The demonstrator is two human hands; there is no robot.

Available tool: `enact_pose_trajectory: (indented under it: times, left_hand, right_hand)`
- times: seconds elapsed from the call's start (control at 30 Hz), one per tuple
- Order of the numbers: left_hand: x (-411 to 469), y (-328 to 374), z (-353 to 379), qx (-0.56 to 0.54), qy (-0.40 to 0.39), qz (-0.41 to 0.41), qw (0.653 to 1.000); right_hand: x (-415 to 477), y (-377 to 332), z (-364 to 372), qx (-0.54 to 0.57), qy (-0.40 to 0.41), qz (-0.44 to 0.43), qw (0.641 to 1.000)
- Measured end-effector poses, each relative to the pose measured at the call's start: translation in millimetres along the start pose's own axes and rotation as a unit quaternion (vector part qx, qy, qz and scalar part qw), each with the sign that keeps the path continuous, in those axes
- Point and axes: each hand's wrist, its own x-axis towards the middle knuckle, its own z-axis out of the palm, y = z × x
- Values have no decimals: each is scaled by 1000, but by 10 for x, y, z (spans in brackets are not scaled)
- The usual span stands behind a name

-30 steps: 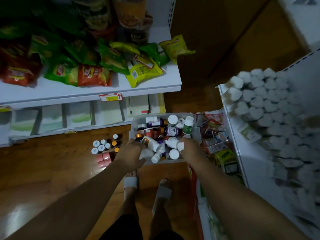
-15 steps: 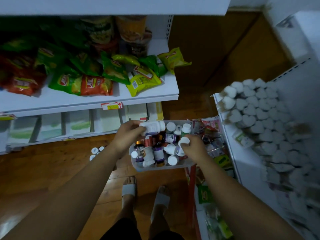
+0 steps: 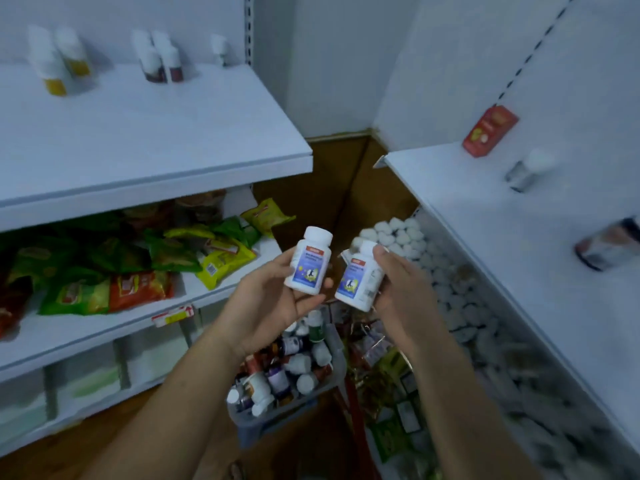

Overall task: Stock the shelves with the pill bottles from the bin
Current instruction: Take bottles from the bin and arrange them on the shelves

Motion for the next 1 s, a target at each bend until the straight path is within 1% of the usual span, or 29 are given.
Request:
enact_pose_trajectory:
  times: [0.13,0.23,0.3,0.43,0.6,0.77,0.9,1.0]
  left_hand:
    - [72,-147,637,66,-70,-9,995]
    - [123,-415,1057,115,-114,-53,985]
    - [133,-644,1326,139,-149,-79,976]
    - [6,-1179,1882,150,-235,-129,952]
    - [-325,-1933,2436,203,-317,-178,909]
    - [-769,-2697,2901,201,-361,-215,885]
    - [-1312,-3372,3247,203,-394,-242,863]
    - [-1806,-3915,3507,225,-406,-250,849]
  right_hand:
    - [-412,-335,-196,42,58,-37,997]
    - [-822,-542,-495,95,115,-69,986]
    - [-1159,-646,-731,112,164,-95,976]
    - [-1877,-739,-1213,124,268,-150,944]
    - [-2852,-745,-1767,118,338,-189,914]
    - [-3741,-653,-2218,107,405,-226,880]
    - [-4574,-457,-2613,122,441,-229,859]
    - [-5247,-291,-2935,141,455,-225,850]
